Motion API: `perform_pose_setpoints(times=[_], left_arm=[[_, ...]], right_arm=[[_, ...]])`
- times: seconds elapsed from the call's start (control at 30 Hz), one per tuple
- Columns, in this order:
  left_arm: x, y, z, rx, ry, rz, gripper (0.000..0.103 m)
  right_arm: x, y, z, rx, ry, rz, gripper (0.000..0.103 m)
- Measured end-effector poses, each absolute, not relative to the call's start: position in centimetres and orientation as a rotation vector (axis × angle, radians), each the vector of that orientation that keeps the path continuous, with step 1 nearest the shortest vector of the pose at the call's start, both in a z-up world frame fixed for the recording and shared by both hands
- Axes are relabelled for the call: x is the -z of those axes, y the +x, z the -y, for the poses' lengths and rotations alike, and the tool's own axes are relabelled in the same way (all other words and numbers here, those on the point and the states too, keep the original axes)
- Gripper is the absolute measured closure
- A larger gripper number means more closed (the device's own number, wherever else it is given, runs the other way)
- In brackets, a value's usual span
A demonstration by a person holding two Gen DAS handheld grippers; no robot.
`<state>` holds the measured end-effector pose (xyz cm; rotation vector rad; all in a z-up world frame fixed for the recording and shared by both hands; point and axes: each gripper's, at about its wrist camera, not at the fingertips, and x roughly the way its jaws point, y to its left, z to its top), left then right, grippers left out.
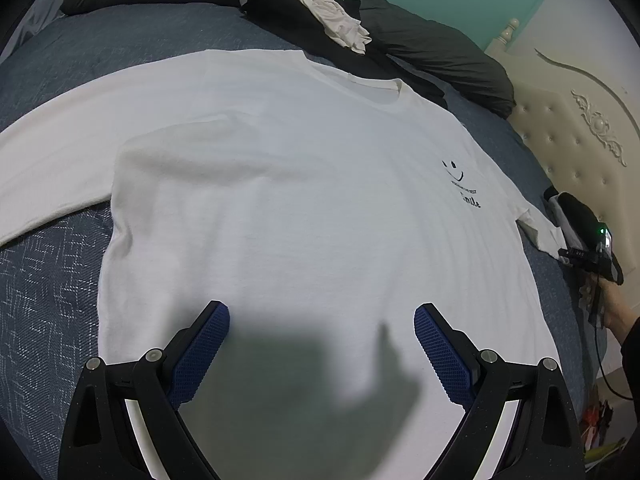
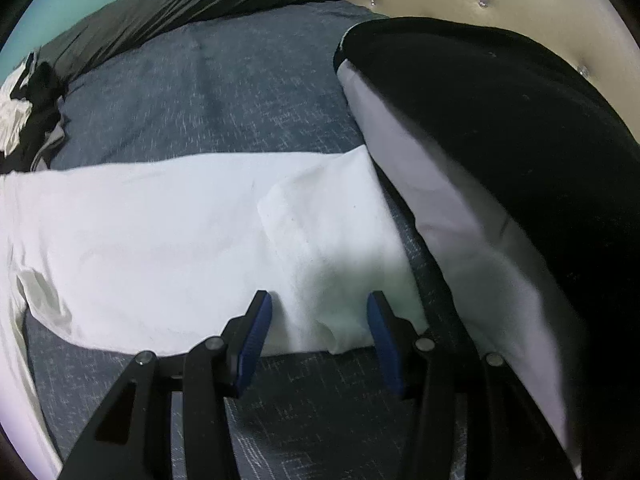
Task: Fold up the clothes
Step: 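Lift the sleeve with the right tool and carry it across the shirt body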
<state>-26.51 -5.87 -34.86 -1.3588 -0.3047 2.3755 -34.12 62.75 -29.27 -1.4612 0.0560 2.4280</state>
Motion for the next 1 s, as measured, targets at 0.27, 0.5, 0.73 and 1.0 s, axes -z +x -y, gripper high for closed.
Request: perform_pose_setpoints(times=[0.27,0.5,0.73,1.0], left_arm=[[34.9,-26.6,5.7,-2.377,-1.356,0.305,0.007],[34.8,-26.6,5.5,-2.374,-1.353,0.302,0.007],[34.6,-26.4,5.3,-2.373,-1.341,0.305,0.007],[34.3,-26.4,5.3,-2.368,-1.333,0.317,0.007]], right_arm=[[28.7,-33.6,-63.5,-2.419,-1.447,-0.025,0.096],[25.7,-32.6,-64.2,-2.491,-1.341,-0.091,0.1],[21.3,-32.0,-64.3,-2.553,-1.278,-0.093,0.1],[15.6,-34.6,-61.8,-2.638,-1.218,-0.071,0.101]])
